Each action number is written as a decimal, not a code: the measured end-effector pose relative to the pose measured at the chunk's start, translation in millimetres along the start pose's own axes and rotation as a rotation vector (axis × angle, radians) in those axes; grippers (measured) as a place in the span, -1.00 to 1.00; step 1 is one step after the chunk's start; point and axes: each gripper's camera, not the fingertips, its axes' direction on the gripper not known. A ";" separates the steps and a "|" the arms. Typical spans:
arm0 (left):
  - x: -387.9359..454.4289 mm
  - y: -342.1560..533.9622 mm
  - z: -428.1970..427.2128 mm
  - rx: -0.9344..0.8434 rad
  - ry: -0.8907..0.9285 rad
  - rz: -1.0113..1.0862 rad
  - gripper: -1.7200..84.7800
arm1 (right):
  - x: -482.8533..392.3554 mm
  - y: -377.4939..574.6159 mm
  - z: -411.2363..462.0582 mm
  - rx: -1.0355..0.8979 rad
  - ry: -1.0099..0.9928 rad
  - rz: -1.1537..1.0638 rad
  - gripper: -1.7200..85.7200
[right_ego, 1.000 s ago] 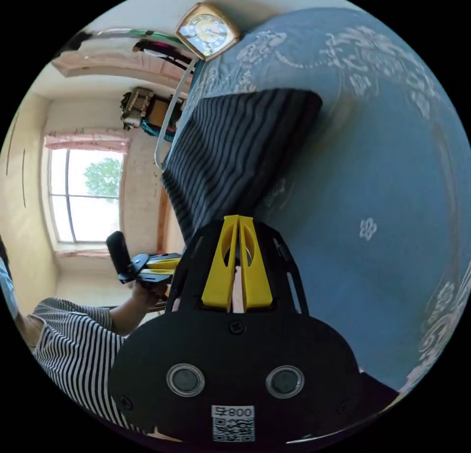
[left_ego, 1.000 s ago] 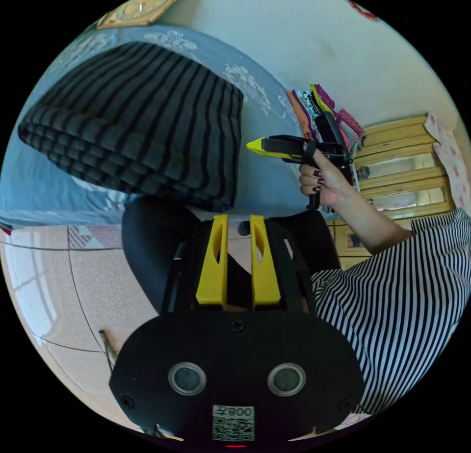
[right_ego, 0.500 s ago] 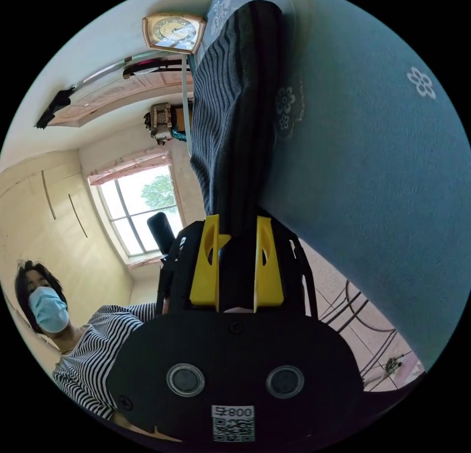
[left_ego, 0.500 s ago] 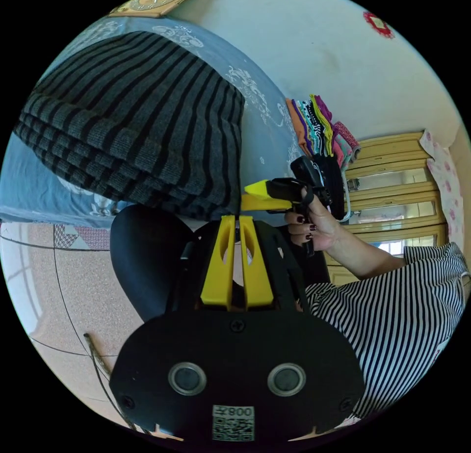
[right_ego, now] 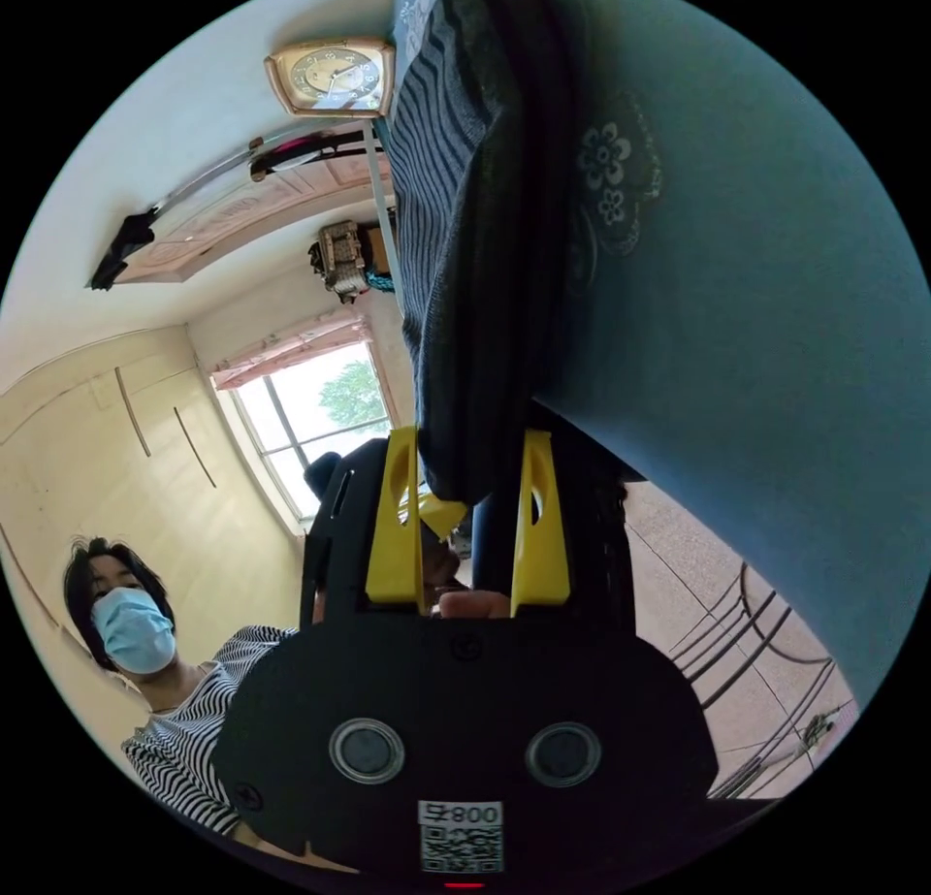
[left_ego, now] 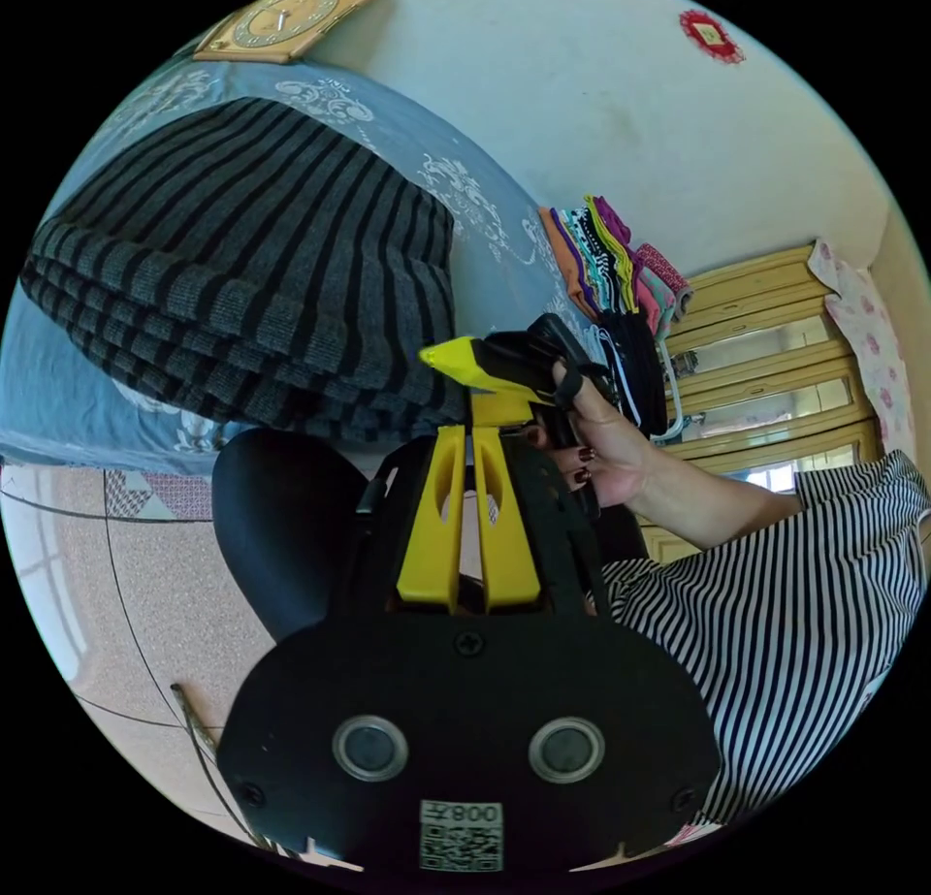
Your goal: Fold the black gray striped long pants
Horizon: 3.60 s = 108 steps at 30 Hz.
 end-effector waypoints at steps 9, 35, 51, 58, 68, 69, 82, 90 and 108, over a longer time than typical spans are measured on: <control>-45.0 38.0 14.7 0.022 0.072 -0.009 -0.91 | 20.1 -7.7 25.6 -0.027 -0.009 0.029 -0.73; -312.0 117.2 -73.9 0.722 0.473 -0.609 -0.47 | 3.9 2.7 29.7 -0.041 -0.040 -0.050 -0.78; -291.1 49.9 -171.0 0.566 0.368 -0.610 -0.68 | 68.8 44.2 15.1 -0.069 0.019 0.003 -0.77; -227.8 22.7 -254.5 0.578 0.307 -0.578 -0.70 | 78.2 79.9 -24.0 -0.038 0.044 -0.043 -0.78; -92.9 -25.4 -387.6 0.564 0.270 -0.461 -0.72 | 95.5 165.4 -117.0 0.074 -0.036 -0.123 -0.78; -84.2 -29.1 -395.5 0.562 0.270 -0.455 -0.72 | 99.2 179.4 -129.5 0.087 -0.053 -0.131 -0.78; 129.6 -181.6 -553.5 0.392 0.257 -0.277 -0.72 | 155.8 349.3 -289.3 0.261 -0.199 -0.241 -0.79; 308.0 -356.1 -611.0 0.251 0.300 -0.060 -0.73 | 173.2 454.2 -443.0 0.499 -0.234 -0.366 -0.80; 846.3 -701.6 -572.6 -0.141 0.711 0.455 -0.73 | 220.1 819.2 -775.1 1.239 0.195 -0.591 -0.80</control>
